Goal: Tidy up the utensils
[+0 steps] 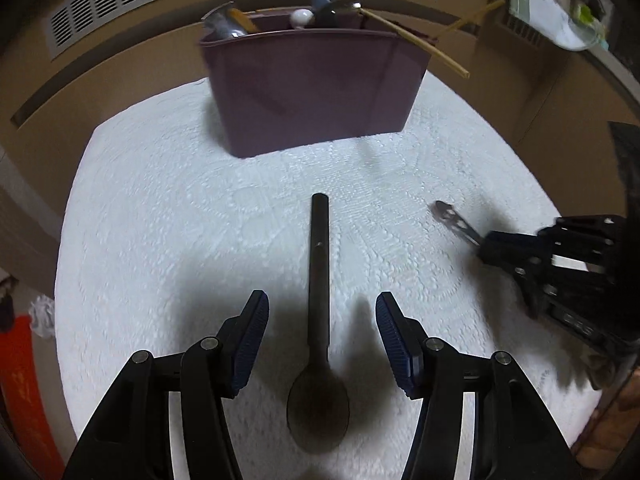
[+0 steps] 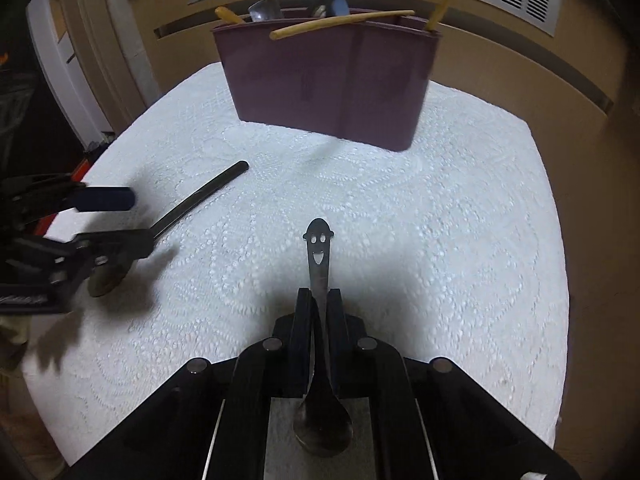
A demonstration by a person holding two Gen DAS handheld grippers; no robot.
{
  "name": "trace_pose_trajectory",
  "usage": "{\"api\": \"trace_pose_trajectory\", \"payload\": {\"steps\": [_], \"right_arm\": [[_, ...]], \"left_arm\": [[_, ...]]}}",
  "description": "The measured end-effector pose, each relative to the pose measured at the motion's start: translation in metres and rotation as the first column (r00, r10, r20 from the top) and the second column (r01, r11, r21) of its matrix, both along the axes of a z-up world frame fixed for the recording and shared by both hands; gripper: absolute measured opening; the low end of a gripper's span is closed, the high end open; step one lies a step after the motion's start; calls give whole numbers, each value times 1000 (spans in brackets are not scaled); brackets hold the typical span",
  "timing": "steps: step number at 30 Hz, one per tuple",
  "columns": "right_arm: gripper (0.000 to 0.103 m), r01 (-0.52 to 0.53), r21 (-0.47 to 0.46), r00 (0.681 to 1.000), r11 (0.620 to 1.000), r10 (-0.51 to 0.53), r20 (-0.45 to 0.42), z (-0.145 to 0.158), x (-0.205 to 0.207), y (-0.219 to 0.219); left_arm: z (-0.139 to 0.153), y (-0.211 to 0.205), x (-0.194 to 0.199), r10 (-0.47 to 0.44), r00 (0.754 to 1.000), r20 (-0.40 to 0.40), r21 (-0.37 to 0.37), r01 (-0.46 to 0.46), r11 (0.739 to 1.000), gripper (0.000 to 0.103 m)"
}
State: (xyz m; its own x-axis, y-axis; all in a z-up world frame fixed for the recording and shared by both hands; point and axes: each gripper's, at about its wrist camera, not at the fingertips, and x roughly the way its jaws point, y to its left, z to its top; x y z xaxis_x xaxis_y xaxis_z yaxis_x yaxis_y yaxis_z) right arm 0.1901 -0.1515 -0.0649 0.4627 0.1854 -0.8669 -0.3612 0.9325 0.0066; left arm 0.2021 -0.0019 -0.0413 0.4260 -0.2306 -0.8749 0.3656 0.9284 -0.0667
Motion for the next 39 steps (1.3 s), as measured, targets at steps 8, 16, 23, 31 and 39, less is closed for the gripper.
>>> {"api": "trace_pose_trajectory", "payload": {"steps": [8,16,23,31,39], "right_arm": [[7,31,73,999,997,-32,13,15,-19,-27],[7,36,107,999,994,-37,13,15,-17,-26],[7,56,163,998,985,-61,26,23,-14,-19],[5,67,216,995,974,-81,56,41,-31,-21],[5,48,204,991,978,-72,113,63,-49,-15]], "left_arm": [[-10,-23,34,-47,998,-46,78,51,996,42],[-14,-28,70,-37,996,-78,91,44,995,30],[-9,-24,47,-12,1000,-20,18,12,1000,13],[43,30,-19,144,981,131,-301,-99,949,13],[73,33,-49,145,966,214,-335,-67,940,12]]}}
